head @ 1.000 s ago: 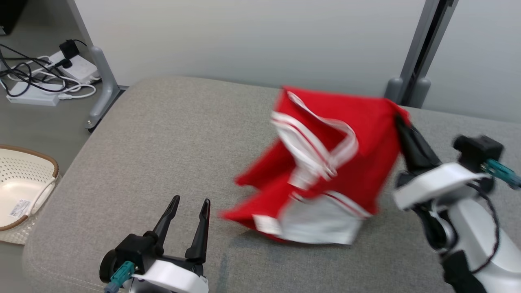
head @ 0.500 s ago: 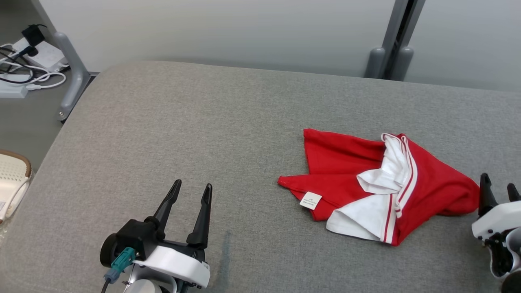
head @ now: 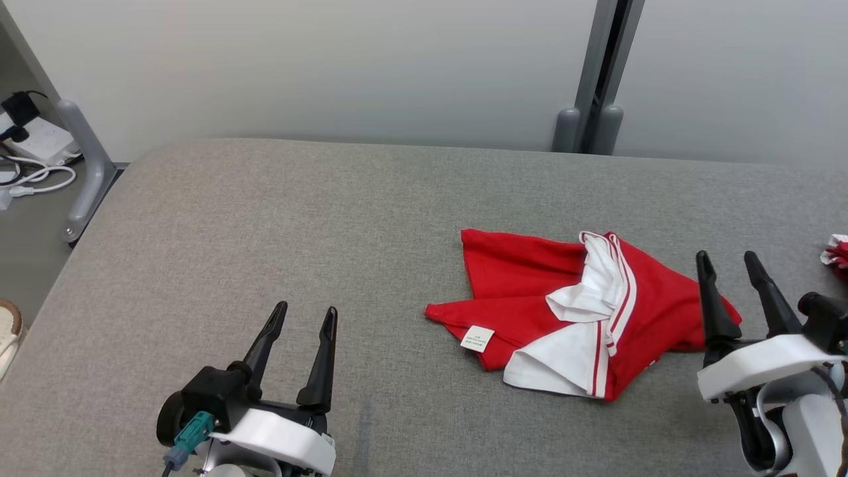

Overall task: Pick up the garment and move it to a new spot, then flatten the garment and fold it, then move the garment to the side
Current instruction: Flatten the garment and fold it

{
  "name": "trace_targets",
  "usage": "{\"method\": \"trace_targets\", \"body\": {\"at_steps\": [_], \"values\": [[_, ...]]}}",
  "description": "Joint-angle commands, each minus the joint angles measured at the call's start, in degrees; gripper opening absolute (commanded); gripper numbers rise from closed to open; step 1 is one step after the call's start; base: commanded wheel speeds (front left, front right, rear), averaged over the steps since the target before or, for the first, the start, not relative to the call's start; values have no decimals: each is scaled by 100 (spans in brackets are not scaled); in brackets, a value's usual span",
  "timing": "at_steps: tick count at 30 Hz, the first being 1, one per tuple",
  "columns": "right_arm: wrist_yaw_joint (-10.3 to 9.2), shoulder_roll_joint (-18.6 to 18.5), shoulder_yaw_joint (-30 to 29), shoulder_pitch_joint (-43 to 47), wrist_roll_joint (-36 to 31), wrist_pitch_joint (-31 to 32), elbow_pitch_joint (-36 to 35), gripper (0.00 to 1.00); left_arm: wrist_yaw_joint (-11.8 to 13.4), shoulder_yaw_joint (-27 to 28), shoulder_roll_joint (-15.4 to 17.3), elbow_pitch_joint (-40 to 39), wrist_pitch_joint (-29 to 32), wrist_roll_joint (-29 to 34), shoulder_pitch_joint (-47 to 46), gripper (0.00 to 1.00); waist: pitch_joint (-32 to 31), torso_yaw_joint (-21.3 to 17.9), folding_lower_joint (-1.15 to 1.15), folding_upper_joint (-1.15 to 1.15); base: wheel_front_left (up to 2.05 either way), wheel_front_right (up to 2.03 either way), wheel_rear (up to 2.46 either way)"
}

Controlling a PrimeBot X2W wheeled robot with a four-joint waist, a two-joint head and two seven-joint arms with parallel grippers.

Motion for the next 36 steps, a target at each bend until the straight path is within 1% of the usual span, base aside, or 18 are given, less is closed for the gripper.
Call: {"method": "trace_targets", "body": {"at_steps": [1, 5, 9, 11, 12, 17, 23, 27, 29, 36], "values": [[0, -28, 36, 121, -106, 3, -175, 100, -21, 32, 27, -9, -15, 29, 51, 100, -67, -57, 0, 0, 0, 0, 0], [0, 112, 150, 633, -364, 3, -916, 100, -46, 73, 26, -40, -14, -57, 124, 100, -146, -129, 0, 0, 0, 0, 0], [0, 222, 236, 968, -481, 3, -1397, 100, -23, 66, 25, -70, -15, -81, 152, 100, -161, -183, 0, 0, 0, 0, 0], [0, 122, 340, 1119, -691, 3, -1476, 100, -33, 45, 27, -92, -15, -85, 163, 100, -160, -200, 0, 0, 0, 0, 0], [0, 157, 368, 1192, -802, 3, -1491, 100, -46, 15, 24, -122, -15, -102, 177, 100, -161, -205, 0, 0, 0, 0, 0], [0, 273, 280, 1282, -875, 3, -1506, 100, -64, -12, 24, -141, -15, -95, 207, 100, -174, -207, 0, 0, 0, 0, 0], [0, 279, 342, 1257, -1019, 4, -1256, 100, -83, -52, 25, -126, -14, -53, 179, 100, -160, -165, 0, 0, 0, 0, 0], [0, 225, 618, 1100, -1325, 4, -826, 100, -93, -94, 24, -134, -14, -61, 165, 100, -106, -98, 0, 0, 0, 0, 0], [0, 267, 682, 1001, -1456, 3, -580, 100, -95, -134, 26, -137, -14, -74, 126, 100, -57, -45, 0, 0, 0, 0, 0], [0, 423, 566, 547, -1880, 3, 307, 100, -73, -266, 26, -111, -15, -106, 14, 100, 132, 201, 0, 0, 0, 0, 0]]}}
